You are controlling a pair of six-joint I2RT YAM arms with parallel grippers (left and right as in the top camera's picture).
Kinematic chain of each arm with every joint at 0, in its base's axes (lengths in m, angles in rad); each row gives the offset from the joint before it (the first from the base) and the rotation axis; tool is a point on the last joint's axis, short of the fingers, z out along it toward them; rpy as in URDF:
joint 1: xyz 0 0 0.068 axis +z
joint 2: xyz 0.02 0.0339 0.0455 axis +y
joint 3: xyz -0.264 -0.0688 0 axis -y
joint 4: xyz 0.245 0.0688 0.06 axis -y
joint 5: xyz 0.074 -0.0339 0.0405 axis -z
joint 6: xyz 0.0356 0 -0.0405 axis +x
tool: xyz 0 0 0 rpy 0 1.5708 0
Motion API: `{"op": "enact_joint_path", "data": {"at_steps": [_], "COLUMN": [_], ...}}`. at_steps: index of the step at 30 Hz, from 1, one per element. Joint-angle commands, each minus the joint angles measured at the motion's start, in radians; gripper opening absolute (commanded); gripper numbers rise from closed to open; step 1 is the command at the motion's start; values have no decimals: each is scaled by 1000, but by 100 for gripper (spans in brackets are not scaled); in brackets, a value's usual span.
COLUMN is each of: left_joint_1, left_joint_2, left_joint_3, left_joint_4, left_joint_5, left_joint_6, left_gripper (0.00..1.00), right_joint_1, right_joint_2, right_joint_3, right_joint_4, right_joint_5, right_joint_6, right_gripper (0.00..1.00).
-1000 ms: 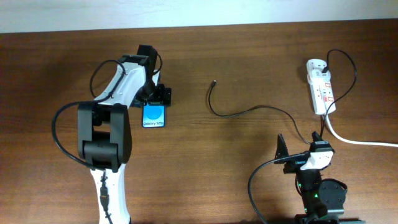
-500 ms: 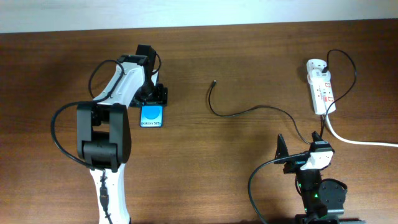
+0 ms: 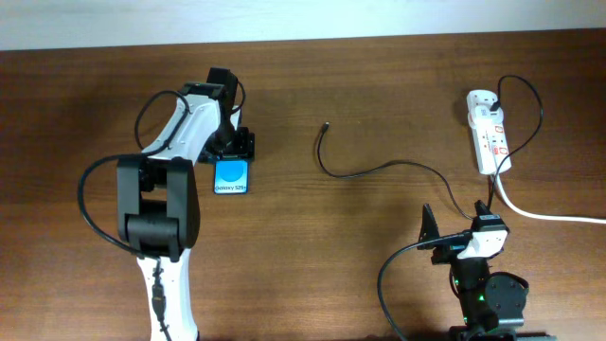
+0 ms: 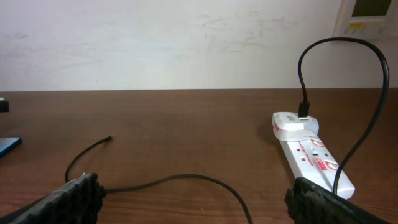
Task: Plug charger to phone and switch on socket
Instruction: 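Close the left gripper on the phone's top edge and lift it, then raise the phone with the left gripper toward the table center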
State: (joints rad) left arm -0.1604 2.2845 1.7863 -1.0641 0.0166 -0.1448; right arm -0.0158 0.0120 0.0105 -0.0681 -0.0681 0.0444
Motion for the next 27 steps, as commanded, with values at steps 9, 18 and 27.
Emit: {"op": "enact_joint_path", "data": {"at_steps": [9, 18, 27], "left_joint_1": [-2, -2, -2], "left_joint_2": [12, 12, 12], "left_joint_3": [220, 285, 285], "left_joint_4": [-182, -232, -243], "left_joint_5": [74, 127, 383], "left_joint_6": [-23, -53, -390], "left_gripper": [71, 0, 0], "right_joint_1": [9, 9, 9], "right_joint_2": [-8, -8, -8], "right_joint_3": [-5, -5, -5], "right_joint_4": [-5, -5, -5], "right_joint_5": [2, 2, 2], "right_joint_6": [-7, -7, -7], "right_gripper": [98, 98, 98]}}
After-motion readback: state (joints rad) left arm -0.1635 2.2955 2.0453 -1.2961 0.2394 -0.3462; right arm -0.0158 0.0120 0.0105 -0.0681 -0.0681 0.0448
